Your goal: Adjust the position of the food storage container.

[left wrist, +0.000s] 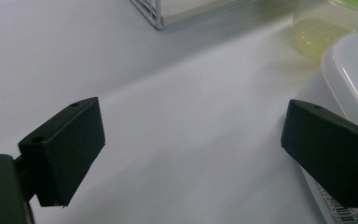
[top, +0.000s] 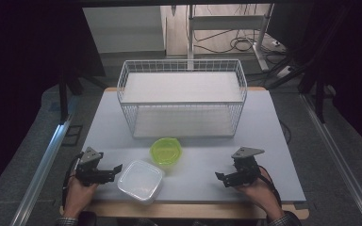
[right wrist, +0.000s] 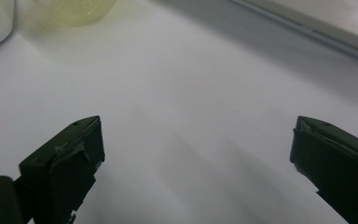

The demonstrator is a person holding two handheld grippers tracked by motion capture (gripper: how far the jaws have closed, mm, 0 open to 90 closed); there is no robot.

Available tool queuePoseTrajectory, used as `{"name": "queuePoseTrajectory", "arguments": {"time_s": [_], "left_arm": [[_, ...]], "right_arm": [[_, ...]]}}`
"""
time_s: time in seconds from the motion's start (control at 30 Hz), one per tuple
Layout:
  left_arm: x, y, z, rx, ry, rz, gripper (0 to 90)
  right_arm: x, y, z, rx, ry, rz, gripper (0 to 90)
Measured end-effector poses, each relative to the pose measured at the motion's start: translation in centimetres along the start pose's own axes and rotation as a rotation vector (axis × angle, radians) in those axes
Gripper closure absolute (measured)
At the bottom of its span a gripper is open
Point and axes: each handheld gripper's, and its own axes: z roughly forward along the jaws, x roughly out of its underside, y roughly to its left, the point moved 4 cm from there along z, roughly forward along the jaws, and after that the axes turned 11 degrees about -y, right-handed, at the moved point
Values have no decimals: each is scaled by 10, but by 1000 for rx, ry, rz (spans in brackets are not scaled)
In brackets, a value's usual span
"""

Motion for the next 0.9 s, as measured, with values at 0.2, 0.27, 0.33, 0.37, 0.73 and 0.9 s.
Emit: {"name": "queuePoseTrajectory", "arguments": {"time_s": [0.2,0.27,0.33,0.37,0.73,0.9], "left_arm": [[-2,1,-1,15,-15,-34,58],[-2,2,-1,22,-22,-47,58],[-2,2,-1,20,-24,-55,57],[-2,3,-1,20,-24,-55,57],[-5,-2,-1,37,-30,-49,49],[-5,-2,-1,24,-25,-34,72]], "right_arm": [[0,1,2,-7,16,24,84],[0,1,2,-7,15,31,97],[0,1,3,-11,14,35,113],[0,1,3,-14,14,36,125],[-4,10,2,-74,38,33,352],[-9,18,4,-129,47,7,456]]}}
